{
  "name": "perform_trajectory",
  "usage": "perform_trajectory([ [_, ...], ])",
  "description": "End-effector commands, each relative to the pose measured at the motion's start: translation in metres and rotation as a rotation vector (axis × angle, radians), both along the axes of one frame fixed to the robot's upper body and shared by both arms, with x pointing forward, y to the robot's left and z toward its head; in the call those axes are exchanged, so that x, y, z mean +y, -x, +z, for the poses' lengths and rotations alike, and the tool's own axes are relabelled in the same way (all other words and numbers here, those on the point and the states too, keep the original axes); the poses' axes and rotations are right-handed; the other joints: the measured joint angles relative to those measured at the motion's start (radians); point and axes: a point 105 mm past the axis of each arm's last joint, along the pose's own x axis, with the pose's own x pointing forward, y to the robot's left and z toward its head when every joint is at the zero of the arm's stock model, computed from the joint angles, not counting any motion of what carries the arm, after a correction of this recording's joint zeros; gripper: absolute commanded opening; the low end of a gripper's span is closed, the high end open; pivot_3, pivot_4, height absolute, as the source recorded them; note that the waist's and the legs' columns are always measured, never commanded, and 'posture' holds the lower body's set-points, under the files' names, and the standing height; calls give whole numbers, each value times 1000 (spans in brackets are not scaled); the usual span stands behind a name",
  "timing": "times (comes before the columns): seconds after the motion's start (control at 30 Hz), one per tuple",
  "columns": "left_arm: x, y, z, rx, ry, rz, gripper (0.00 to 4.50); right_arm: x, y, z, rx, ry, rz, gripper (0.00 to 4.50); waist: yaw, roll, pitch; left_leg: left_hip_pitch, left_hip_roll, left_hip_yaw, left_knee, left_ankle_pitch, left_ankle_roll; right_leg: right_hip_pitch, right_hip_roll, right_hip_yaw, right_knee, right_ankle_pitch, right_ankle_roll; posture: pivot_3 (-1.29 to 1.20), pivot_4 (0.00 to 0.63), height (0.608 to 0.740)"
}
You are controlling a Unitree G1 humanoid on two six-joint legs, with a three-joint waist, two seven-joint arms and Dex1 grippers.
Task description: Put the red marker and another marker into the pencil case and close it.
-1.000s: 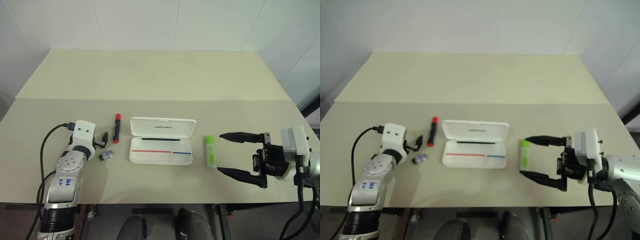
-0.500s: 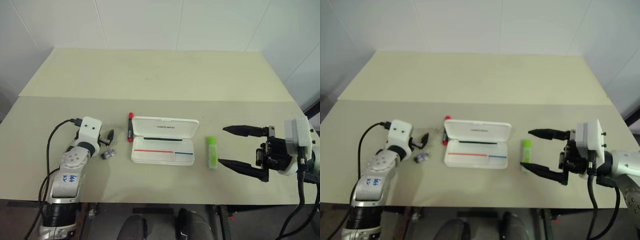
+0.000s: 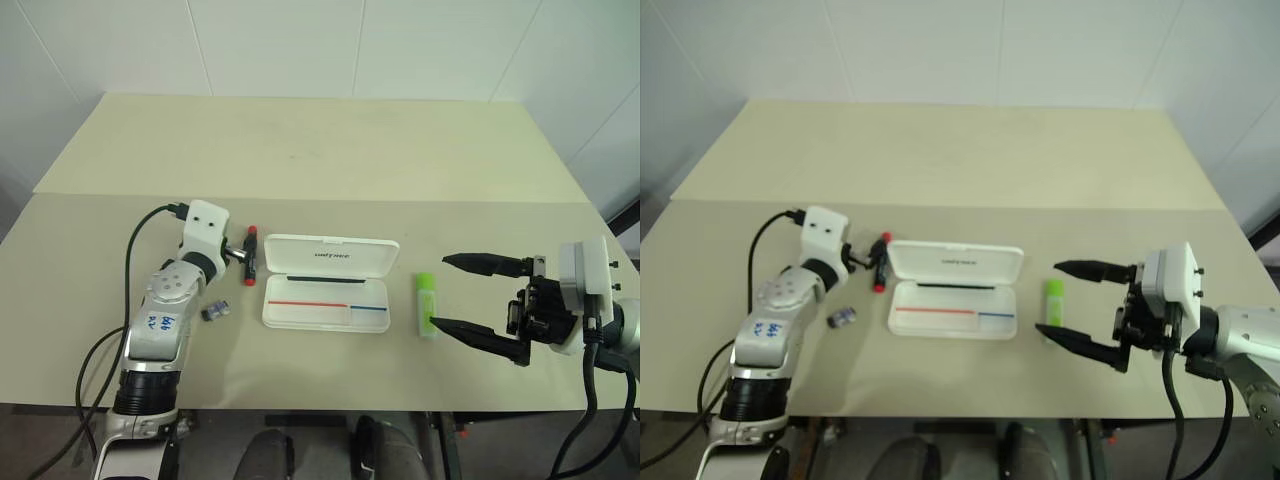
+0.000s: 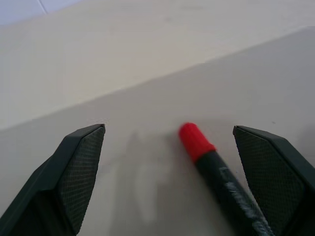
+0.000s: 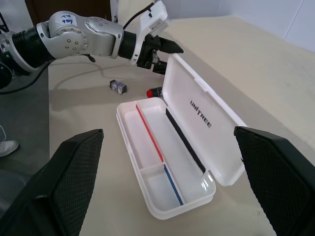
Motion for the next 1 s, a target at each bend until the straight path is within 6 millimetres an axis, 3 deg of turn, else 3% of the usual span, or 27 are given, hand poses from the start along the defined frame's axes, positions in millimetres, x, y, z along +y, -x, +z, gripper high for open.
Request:
perform_trajectory([
  [0.03,-10,-4,10,-29,13,-22,4443,0,7,12,-55,-8,-1,4500,1,0,0,0,0,0,0,0,0,0,0,0,0,0,0,0,150,740],
  [0.27,-14,-9,-14,99,1,40,4443,-5,12,11,-49,-2,-28,4500,2,0,0,0,0,0,0,-1,2,1,0,0,0,0,0,0,150,740],
  [0.6,-7,-12,-29,234,-17,110,4443,-6,12,10,-51,-2,-47,4500,1,-1,0,1,0,-1,0,-1,2,1,0,0,1,0,0,0,150,740],
  [1.0,2,-17,-27,253,8,166,584,-9,12,11,-58,0,-62,4500,-5,0,0,5,0,-1,0,-1,2,2,0,1,2,-1,-1,0,150,740],
])
